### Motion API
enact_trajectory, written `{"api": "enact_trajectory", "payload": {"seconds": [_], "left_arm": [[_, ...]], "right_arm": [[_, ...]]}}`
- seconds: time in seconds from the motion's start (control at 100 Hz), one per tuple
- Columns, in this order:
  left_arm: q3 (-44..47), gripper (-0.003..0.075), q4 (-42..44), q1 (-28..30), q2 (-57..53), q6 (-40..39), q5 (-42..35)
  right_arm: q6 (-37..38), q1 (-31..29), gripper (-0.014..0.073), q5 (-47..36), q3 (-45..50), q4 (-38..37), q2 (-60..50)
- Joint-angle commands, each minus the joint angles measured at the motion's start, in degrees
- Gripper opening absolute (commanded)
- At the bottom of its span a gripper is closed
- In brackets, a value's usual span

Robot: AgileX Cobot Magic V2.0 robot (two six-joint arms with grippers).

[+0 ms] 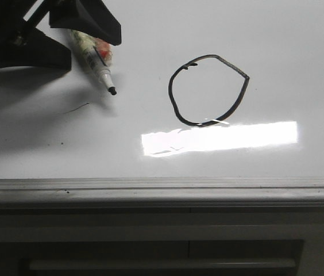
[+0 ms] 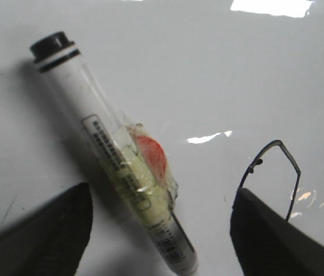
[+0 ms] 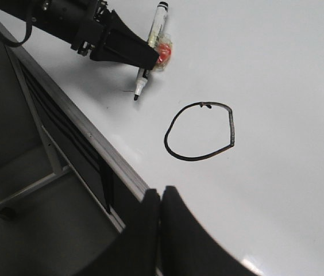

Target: Write number 0 on whiteboard

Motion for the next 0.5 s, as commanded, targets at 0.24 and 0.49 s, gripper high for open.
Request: {"api": "enact_trajectory", "payload": {"seconds": [0.24,0.49], "left_arm": [[0.9,0.0432,3.0,1.0,-14.8,-0.4,11.7],[7.4,0.0050,5.0,1.0,-33.7,3.4,13.4]], "right_arm": [[1.7,-0.5,-0.0057,-2.3,3.3,-9.9,-6.3],[4.3,-0.5,-0.0057,-2.5,16.8,-22.0,-24.7]]}}
